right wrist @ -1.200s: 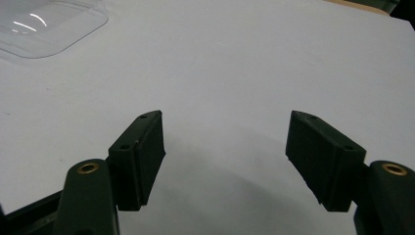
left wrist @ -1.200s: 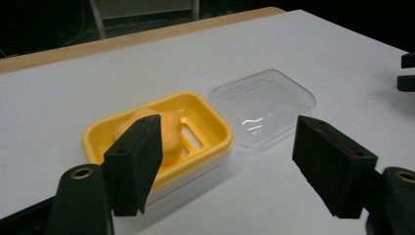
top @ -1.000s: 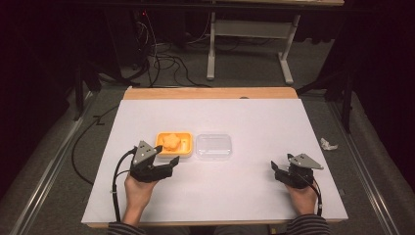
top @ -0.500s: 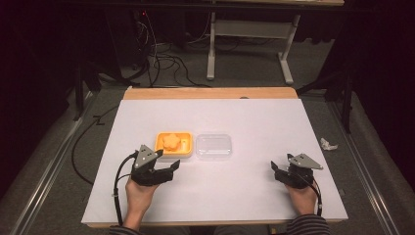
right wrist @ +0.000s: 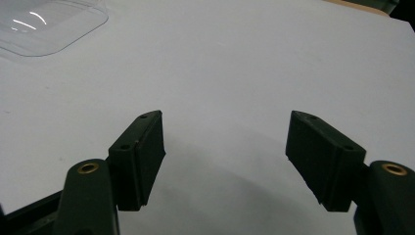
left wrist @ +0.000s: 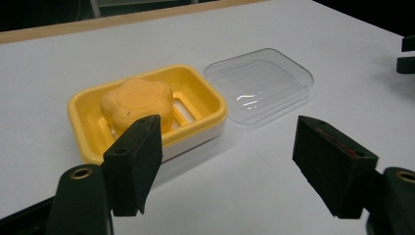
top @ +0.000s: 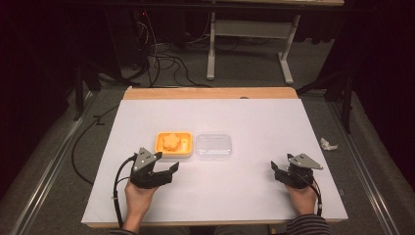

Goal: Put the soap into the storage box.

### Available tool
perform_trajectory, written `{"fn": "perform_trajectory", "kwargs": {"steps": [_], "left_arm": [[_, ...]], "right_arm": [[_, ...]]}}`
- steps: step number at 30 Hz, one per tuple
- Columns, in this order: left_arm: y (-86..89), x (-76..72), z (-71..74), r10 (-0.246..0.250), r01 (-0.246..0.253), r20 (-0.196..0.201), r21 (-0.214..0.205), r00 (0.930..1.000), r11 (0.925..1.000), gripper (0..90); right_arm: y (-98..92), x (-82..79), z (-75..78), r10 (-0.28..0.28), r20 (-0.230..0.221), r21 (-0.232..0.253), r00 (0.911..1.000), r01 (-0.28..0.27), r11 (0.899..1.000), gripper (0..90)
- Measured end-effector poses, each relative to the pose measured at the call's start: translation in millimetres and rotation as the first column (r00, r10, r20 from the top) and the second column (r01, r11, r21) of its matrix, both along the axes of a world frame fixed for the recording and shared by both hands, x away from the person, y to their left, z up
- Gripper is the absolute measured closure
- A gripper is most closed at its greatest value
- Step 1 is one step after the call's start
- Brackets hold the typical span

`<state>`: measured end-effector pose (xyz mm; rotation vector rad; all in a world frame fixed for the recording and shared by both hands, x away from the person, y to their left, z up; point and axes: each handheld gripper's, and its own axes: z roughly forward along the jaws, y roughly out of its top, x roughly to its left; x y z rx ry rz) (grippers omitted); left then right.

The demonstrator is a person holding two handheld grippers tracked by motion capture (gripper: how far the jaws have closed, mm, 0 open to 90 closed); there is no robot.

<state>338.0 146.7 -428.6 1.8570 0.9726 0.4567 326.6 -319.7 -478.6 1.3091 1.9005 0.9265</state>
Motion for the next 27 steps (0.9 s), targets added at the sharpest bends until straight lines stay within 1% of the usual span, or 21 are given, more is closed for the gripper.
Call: {"fn": "perform_trajectory", "kwargs": {"steps": [9, 12, 16, 27], "left_arm": [[-0.6, 0.7, -6.9, 0.002, -0.002, -0.011, -0.008, 0.9999, 1.0, 27.3], [-1.0, 0.9, -8.7, 0.003, -0.003, -0.013, -0.005, 0.9999, 1.0, 27.2], [-2.4, 1.4, -11.1, 0.004, -0.004, -0.016, 0.009, 0.9999, 0.9999, 27.1], [-4.9, 3.6, -19.7, 0.004, -0.004, -0.032, 0.012, 0.9995, 0.9999, 27.1]], "right_arm": [[0.1, 0.0, -0.1, 0.001, 0.002, 0.002, 1.0, -0.001, 1.0, 31.0], [0.1, 0.0, 0.0, -0.001, 0.0, 0.001, 1.0, 0.001, 1.0, 31.0], [0.0, 0.0, 0.0, 0.0, 0.0, 0.0, 1.0, 0.0, 1.0, 31.0], [0.0, 0.0, 0.0, 0.0, 0.001, 0.0, 1.0, 0.0, 1.0, 31.0]]}}
